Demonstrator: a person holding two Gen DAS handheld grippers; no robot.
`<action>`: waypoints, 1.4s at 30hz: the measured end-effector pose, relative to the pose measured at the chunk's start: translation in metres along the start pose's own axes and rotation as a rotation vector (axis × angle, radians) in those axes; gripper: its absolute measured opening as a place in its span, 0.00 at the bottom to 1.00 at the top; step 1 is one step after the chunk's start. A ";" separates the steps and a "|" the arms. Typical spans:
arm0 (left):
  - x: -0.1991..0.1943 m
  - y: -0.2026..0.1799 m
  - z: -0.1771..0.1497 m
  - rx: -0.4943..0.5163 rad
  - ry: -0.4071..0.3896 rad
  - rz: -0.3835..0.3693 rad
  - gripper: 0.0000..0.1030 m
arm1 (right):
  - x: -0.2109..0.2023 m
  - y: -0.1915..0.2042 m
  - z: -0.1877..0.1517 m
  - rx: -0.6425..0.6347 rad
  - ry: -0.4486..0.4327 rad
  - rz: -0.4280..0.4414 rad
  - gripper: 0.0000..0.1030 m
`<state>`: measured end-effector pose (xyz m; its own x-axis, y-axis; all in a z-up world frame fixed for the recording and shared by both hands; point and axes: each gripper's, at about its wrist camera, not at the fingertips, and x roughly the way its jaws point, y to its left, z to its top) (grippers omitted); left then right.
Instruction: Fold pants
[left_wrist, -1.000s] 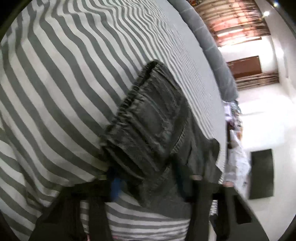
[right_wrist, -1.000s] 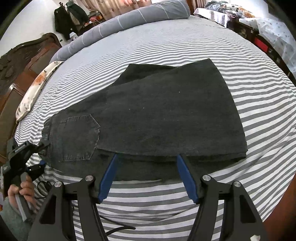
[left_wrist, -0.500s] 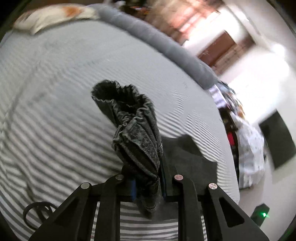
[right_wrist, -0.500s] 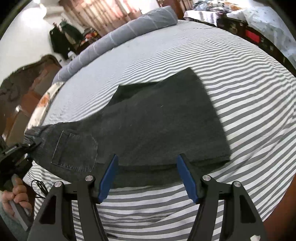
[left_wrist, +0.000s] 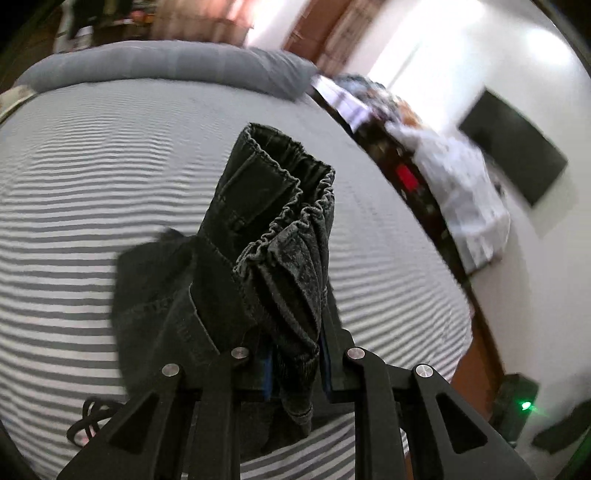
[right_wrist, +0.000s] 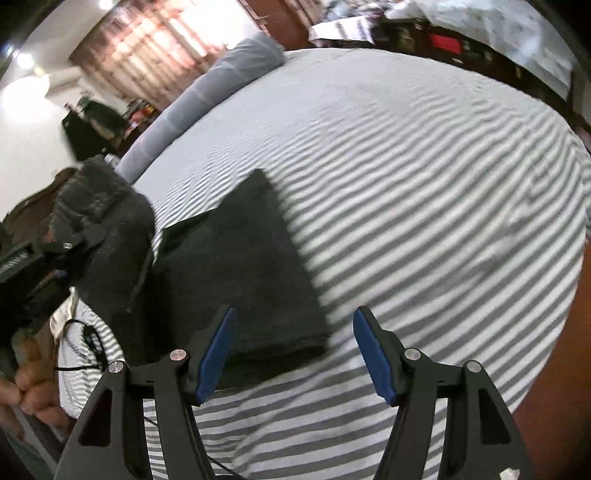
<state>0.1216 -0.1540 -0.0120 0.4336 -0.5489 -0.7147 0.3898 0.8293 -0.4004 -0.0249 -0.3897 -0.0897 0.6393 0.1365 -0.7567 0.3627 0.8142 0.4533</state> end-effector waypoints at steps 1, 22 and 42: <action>0.013 -0.009 -0.003 0.018 0.017 0.003 0.18 | 0.001 -0.006 0.001 0.010 0.000 -0.005 0.62; 0.018 0.007 -0.049 0.157 0.150 0.047 0.59 | 0.006 -0.009 0.012 -0.013 -0.002 0.007 0.62; 0.002 0.122 -0.072 -0.058 0.184 0.282 0.59 | 0.082 0.050 0.053 -0.034 0.066 -0.020 0.12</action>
<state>0.1118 -0.0464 -0.1034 0.3618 -0.2732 -0.8913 0.2267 0.9532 -0.2002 0.0814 -0.3677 -0.1048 0.5852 0.1559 -0.7958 0.3513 0.8357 0.4221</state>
